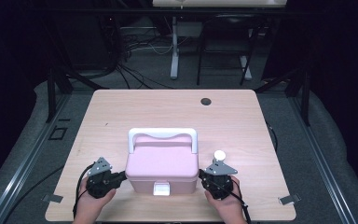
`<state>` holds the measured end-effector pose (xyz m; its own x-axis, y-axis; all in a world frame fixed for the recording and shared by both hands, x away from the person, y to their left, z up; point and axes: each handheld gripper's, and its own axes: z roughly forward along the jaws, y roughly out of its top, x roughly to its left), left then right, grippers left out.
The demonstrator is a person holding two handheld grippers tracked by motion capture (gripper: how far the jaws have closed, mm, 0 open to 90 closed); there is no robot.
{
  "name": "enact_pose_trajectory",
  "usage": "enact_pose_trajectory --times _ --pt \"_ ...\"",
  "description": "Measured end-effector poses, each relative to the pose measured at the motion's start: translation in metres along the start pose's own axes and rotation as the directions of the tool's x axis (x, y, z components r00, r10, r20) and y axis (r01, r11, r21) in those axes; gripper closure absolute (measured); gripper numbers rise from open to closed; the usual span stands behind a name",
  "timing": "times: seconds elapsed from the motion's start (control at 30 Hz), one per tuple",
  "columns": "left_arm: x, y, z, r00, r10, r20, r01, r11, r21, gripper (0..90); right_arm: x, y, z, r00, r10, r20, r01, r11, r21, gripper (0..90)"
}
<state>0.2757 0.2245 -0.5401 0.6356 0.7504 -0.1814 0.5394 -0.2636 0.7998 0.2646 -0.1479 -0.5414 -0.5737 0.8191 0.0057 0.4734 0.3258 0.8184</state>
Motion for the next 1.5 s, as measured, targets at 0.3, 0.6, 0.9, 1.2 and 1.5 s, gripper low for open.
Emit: enact_pose_trajectory --times 0.3,0.6,0.9,1.2,1.5 --pt "-0.006 -0.002 -0.002 0.9999 0.011 0.012 -0.011 0.9999 0.007 89.5 -0.001 -0.003 -0.006 1.0 -0.003 -0.008 0.003 1.0 0.009 89.7" --pt "-0.012 -0.004 -0.004 0.9996 0.016 0.025 -0.016 0.9998 0.013 89.6 0.001 -0.005 -0.013 0.9998 -0.014 -0.01 0.014 1.0 0.026 89.8" --pt "-0.017 -0.006 -0.006 0.9992 0.018 0.036 -0.018 0.9996 0.023 89.7 0.003 -0.007 -0.02 0.9993 -0.035 -0.007 0.036 0.998 0.046 89.9" --pt "-0.022 -0.007 -0.008 0.9991 0.018 0.037 -0.019 0.9993 0.031 89.7 0.003 -0.008 -0.024 0.9996 -0.026 -0.014 0.027 0.998 0.058 90.0" --pt "-0.027 -0.01 -0.009 0.9989 0.017 0.044 -0.018 0.9993 0.031 89.8 0.006 -0.013 -0.03 0.9999 -0.009 -0.009 0.01 0.998 0.054 90.0"
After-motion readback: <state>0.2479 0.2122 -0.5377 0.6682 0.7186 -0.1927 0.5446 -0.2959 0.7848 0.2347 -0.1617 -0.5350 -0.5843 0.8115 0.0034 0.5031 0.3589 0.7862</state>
